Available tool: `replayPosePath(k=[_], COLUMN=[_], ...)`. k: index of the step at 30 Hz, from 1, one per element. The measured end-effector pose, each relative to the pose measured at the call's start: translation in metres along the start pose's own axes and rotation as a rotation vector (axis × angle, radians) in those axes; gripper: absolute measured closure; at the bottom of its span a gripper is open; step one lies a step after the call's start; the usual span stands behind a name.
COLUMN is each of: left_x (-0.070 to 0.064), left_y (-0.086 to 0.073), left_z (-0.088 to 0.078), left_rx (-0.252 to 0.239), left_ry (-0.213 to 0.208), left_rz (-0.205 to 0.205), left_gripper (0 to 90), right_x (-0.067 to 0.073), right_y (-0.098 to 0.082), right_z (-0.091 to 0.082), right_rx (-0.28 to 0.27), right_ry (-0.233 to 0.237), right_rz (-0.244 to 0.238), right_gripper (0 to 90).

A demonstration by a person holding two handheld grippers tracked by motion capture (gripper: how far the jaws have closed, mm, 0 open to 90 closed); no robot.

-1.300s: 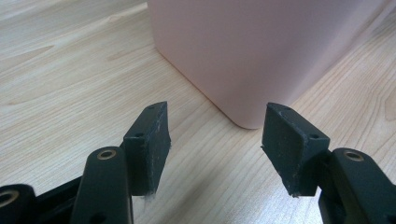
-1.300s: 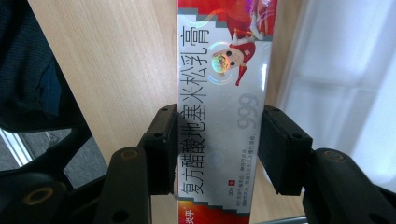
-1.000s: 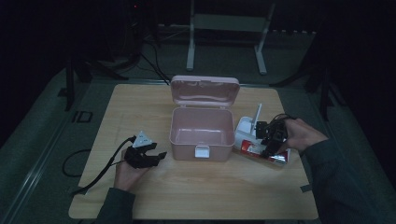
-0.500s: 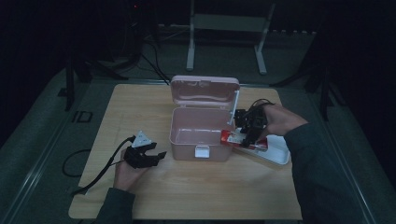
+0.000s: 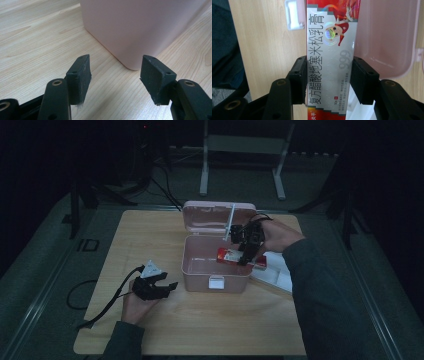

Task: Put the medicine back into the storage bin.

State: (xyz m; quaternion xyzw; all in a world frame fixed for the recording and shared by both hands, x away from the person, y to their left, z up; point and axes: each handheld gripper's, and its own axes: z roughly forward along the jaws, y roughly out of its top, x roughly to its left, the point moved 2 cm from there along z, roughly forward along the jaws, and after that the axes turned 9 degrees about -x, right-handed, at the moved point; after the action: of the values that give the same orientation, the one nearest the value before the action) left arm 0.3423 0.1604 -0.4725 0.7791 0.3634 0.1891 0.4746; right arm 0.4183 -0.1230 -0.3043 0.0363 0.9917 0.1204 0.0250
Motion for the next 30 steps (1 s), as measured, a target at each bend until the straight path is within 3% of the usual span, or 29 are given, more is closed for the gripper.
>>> replayPosePath(k=[5,10,19,30], left_x=[0.000,0.000,0.000,0.001], left_y=[0.000,0.000,0.000,0.000], left_z=[0.000,-0.001,-0.001,-0.001], left_rx=[-0.002,-0.007,-0.007,-0.009], left_ry=[0.000,0.002,0.003,0.005], left_rz=[0.000,-0.001,-0.003,-0.004], left_gripper=[41.0,41.1,41.1,41.0], right_x=[-0.001,-0.002,0.000,0.002], right_y=[0.015,0.028,0.034,0.039], right_z=[0.016,0.029,0.047,0.058], right_rx=[0.049,0.036,0.070,0.061], right_ry=[0.002,0.020,0.033,0.058], right_rz=[-0.030,-0.046,-0.066,-0.078], right_gripper=[51.1,51.1,51.1,50.8])
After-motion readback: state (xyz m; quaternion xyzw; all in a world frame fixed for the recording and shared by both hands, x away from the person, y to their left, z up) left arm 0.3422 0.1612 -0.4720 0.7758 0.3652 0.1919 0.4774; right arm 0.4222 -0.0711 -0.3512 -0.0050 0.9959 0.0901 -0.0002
